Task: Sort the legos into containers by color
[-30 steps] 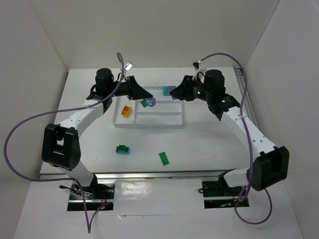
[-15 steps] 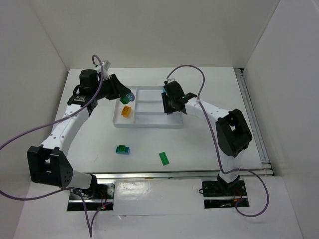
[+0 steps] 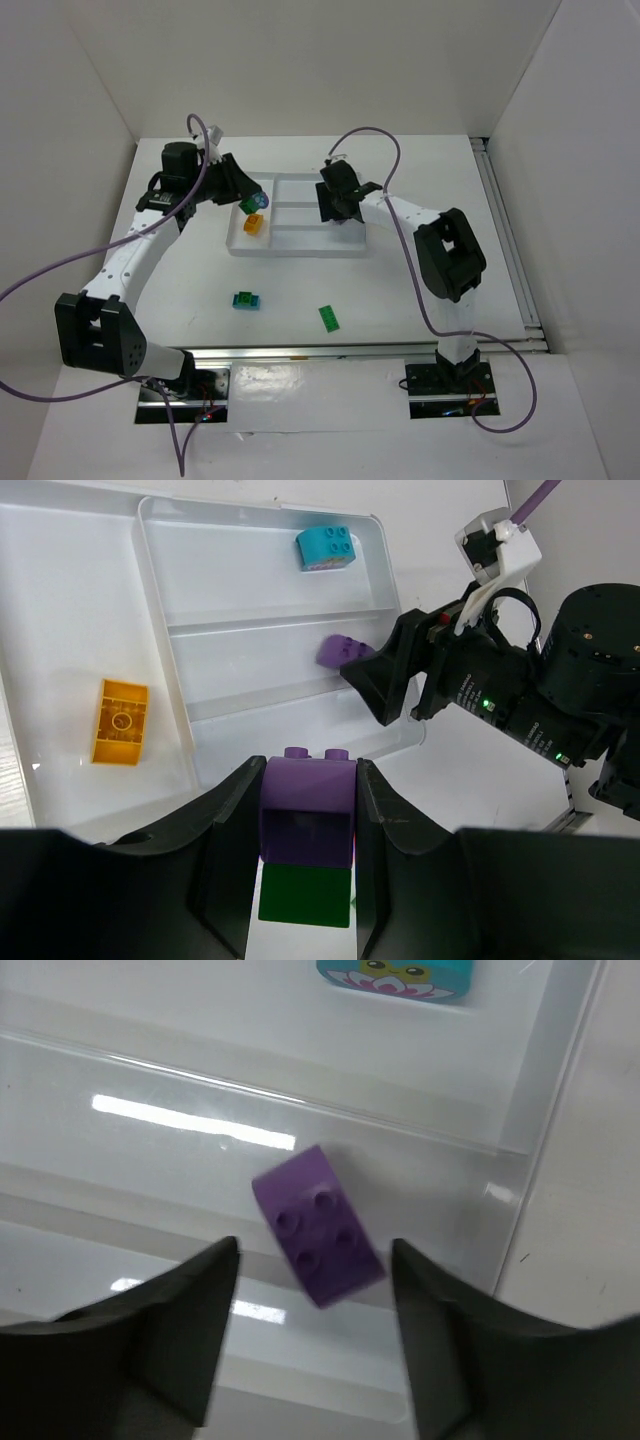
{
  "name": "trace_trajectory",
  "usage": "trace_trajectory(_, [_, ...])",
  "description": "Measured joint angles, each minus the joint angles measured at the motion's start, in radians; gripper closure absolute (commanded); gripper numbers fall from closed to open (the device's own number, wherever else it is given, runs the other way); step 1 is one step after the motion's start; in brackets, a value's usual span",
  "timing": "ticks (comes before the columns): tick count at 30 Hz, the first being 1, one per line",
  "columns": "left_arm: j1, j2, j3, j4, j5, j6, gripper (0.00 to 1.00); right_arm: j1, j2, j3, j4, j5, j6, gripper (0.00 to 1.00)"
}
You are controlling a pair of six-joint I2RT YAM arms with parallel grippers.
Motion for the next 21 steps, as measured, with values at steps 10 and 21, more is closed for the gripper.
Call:
trace_trajectory(10, [0.0,0.0,0.0,0.015,0.002,-0.022,1.0,0.028,-0.057,0.005,0.001,0.033,0.002,0.2])
trace_trajectory(21, [0.013,0.094,0.054,0.132,0.334,-0.079,1.0,-0.083,-0.509,-0.24,0.323,-0.605,0.115,0.13])
